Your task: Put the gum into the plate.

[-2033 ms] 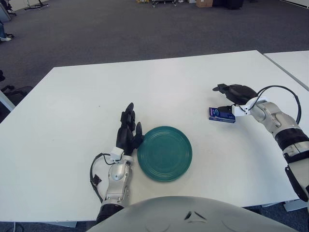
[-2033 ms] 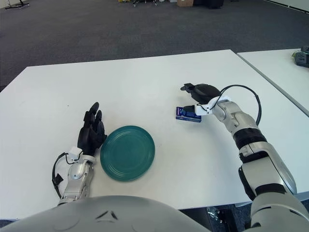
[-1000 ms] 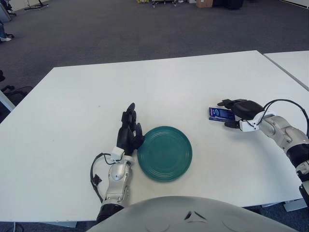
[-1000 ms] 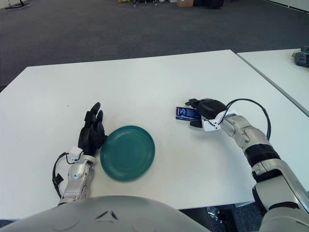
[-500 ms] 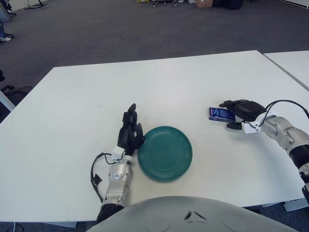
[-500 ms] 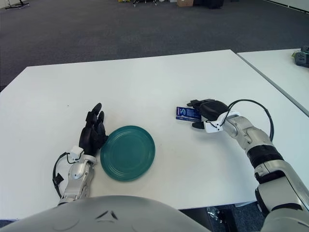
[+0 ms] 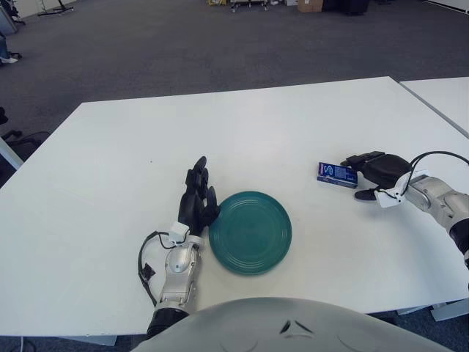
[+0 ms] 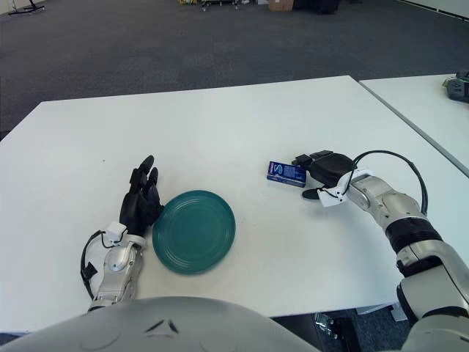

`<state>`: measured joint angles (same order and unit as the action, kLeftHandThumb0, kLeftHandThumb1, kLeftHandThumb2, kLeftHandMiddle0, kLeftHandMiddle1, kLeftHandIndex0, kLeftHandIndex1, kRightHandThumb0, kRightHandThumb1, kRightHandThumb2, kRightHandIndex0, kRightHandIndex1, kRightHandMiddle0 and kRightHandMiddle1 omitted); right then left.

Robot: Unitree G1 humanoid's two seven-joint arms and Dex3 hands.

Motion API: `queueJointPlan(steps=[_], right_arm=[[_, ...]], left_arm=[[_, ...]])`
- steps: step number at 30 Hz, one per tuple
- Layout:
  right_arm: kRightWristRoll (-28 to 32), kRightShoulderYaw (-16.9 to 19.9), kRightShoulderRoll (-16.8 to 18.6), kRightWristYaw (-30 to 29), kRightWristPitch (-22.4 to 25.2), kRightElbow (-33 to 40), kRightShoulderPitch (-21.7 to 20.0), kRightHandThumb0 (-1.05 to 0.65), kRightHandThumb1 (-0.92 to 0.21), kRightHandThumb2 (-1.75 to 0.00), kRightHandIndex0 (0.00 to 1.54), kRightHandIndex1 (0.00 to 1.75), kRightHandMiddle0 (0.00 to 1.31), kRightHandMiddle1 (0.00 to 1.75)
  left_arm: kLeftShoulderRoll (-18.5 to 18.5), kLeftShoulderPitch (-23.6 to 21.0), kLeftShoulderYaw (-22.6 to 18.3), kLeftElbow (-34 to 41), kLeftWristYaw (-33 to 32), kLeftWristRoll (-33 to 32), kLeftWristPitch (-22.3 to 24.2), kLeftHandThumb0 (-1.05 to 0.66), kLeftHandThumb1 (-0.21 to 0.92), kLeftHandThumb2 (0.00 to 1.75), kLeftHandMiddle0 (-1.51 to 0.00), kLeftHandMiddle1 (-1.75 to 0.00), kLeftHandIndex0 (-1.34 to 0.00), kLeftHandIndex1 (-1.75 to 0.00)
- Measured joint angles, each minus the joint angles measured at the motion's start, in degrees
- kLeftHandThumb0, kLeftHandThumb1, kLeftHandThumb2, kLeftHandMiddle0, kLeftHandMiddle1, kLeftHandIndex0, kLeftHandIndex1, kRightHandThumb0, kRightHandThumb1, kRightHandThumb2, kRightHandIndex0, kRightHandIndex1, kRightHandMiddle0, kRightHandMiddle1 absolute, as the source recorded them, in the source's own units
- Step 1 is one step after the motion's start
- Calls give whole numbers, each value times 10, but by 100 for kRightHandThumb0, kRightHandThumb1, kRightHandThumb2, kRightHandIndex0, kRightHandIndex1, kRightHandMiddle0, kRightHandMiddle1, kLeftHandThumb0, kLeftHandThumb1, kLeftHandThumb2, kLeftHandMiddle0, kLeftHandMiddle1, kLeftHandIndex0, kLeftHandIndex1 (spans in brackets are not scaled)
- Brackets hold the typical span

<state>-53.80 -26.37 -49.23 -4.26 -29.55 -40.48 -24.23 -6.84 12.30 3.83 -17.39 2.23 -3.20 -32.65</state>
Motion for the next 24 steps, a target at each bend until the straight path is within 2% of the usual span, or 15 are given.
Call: queueJointPlan(steps=[3,10,13,15,16,17,18,20,21,24], right_arm=[[-12,-6,2,-23,2,-15,-12,-88,-92,-80,31,3,0,67],[-35,-15,6,-90,34,-35,-20,-77,-92,-67,49,8,0,87],[-44,-20,6,-120,48,-36,-18,-71,-92,-60,58,13,4,97],[-53,-24,7,-141,59,-39,-17,-68,-92,-57,58,29,8,109],[-56,-26,8,-150,63,-43,-17,-67,-92,-54,54,63,10,121],[-61,-29,10,-165,67,-52,-19,-66,-92,-53,49,88,11,130],[-65,-34,12,-178,71,-63,-22,-65,-92,-53,47,97,11,133],[-72,-42,16,-198,81,-82,-25,-66,-92,-53,47,136,12,154],[-76,-45,17,-205,86,-86,-25,-67,-92,-54,49,150,12,161],[-83,-53,17,-225,95,-89,-26,-68,-92,-56,54,167,13,170]], left_arm=[[0,0,0,0,0,-4,0,-102,92,71,-19,0,0,-54],[0,-7,-4,-6,18,-27,-3,-101,92,65,-21,-1,0,-53],[1,-10,-8,-10,26,-36,-8,-99,92,64,-21,-1,0,-53],[1,-12,-10,-11,32,-43,-8,-98,92,63,-22,-1,0,-54],[1,-13,-11,-12,34,-47,-8,-97,92,62,-22,-1,0,-54],[1,-13,-13,-12,37,-51,-8,-96,92,62,-23,-2,0,-54],[1,-14,-14,-13,40,-55,-8,-96,92,62,-23,-2,0,-54],[1,-15,-14,-13,43,-61,-8,-96,92,61,-24,-2,0,-54],[1,-15,-15,-13,44,-63,-7,-96,92,61,-24,-2,0,-54],[1,-15,-17,-13,45,-71,-3,-96,92,61,-25,-2,0,-55]])
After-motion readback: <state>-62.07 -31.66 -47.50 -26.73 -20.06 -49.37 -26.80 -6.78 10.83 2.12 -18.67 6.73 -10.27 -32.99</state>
